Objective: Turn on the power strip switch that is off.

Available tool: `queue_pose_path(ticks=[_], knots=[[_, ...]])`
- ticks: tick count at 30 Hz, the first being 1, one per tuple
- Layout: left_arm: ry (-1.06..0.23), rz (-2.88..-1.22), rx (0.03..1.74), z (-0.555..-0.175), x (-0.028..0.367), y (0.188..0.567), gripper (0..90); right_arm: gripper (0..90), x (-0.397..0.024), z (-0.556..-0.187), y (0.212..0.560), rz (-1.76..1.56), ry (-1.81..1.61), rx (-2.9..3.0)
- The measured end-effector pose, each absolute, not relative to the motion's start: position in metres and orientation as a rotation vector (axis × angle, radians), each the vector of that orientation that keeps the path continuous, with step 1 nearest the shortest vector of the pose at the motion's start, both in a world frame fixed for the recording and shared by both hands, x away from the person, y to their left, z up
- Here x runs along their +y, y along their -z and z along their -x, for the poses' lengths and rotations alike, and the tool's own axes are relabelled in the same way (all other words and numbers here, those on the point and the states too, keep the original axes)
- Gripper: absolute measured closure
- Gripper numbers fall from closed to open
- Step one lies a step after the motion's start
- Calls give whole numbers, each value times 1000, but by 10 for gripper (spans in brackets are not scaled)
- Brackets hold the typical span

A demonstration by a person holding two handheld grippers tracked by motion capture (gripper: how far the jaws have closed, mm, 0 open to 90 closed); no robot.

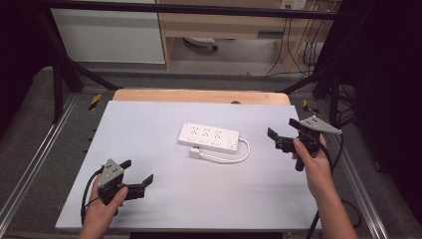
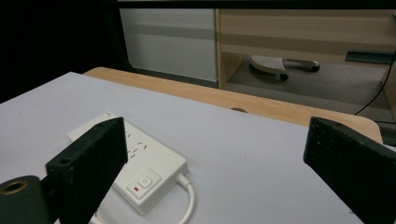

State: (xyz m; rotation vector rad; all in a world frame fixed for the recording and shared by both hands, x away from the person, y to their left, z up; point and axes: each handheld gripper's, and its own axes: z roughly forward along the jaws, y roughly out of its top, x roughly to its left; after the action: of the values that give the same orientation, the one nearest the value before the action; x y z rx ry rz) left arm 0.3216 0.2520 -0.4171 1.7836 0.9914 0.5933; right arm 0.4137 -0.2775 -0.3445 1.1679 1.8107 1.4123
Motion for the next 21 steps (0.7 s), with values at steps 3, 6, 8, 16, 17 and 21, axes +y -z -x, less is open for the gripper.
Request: queue_pose_path(ticks=[3, 6, 8, 16, 17, 21], knots=[[-592, -1783, 992, -322, 252, 417, 59, 79, -283, -410, 347, -1168, -1401, 1816], [-591, -1783, 993, -322, 252, 417, 59, 79, -285, -406, 350, -1169, -1398, 1812], [-592, -1783, 993, -322, 252, 417, 59, 79, -286, -403, 353, -1159, -1375, 1819], [-592, -1781, 995, -322, 252, 417, 59, 105, -289, -392, 359, -1141, -1361, 1852], [-591, -1781, 994, -322, 252, 417, 59, 105, -289, -391, 360, -1138, -1360, 1854], [-591, -1780, 995, -321, 252, 417, 59, 102, -291, -387, 365, -1141, -1355, 1858]])
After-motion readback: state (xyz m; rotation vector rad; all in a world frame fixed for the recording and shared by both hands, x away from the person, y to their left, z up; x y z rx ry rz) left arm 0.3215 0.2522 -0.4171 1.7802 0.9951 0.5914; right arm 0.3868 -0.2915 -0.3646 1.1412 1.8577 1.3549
